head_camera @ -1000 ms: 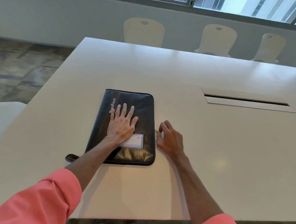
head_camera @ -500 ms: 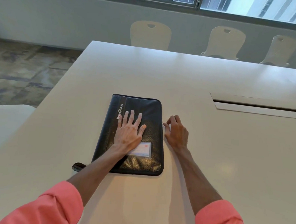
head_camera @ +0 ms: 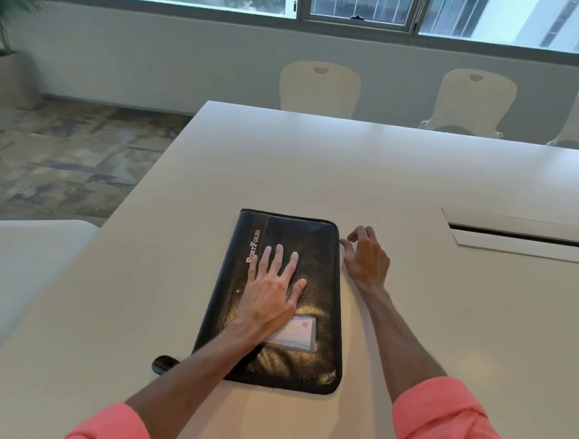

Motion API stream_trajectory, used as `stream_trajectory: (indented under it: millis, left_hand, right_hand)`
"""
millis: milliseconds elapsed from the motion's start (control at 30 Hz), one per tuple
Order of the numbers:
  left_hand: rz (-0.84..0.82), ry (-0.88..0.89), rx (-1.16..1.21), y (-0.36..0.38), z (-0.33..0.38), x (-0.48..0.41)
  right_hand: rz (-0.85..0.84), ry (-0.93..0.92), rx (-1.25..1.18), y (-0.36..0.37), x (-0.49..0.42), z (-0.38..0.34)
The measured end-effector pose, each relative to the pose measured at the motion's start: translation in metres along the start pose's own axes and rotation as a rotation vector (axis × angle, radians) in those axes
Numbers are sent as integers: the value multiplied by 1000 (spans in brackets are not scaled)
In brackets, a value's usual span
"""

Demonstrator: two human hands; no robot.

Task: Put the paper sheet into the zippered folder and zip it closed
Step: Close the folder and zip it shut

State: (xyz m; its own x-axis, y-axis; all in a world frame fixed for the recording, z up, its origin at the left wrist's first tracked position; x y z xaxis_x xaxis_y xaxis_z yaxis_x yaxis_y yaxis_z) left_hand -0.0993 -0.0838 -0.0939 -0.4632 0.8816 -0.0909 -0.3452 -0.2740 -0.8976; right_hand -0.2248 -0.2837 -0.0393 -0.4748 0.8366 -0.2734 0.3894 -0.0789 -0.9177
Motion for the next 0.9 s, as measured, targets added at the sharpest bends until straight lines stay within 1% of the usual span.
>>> stream_trajectory:
  millis: [67, 133, 200, 267, 433, 600, 667, 800, 900]
  left_hand:
    - [16, 11, -13, -6, 0, -3]
    - [68, 49, -24, -17, -1, -11]
    - [144, 93, 8, -30, -6, -25]
    - [170, 106, 59, -38, -9, -48]
    - [75, 120, 123, -34, 4, -117]
    - [-43, 22, 172, -17, 0, -161]
    - [-32, 40, 207, -14, 1, -165]
    - [78, 123, 281, -18, 3, -160]
    - [105, 136, 298, -21, 0, -158]
  right_hand:
    - [-10, -24, 1, 5, -9, -2]
    - [-12, -56, -29, 10, -15, -1]
    - [-22, -93, -57, 15, -15, 0]
    - [-33, -122, -72, 19, -13, 1]
    - [-43, -134, -112, 25, -14, 5]
    - [-41, -155, -160, 25, -13, 14]
    - [-28, -163, -154, 24, -13, 21]
    - [7, -114, -136, 24, -20, 31]
    - [6, -119, -127, 26, -25, 26]
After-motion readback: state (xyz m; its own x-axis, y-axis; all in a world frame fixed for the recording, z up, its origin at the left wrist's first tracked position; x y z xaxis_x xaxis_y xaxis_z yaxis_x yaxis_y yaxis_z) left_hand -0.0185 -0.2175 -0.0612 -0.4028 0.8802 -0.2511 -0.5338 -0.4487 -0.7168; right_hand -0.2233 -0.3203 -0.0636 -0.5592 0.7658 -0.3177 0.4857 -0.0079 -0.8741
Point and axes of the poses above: each hand's wrist, its own x-axis away from the middle knuckle, its own y-axis out of the palm, z = x × y, the point moved 8 cm from there along -x, towards the middle knuckle, and after that the axes turned 11 degrees about x, right-handed, at the moved point
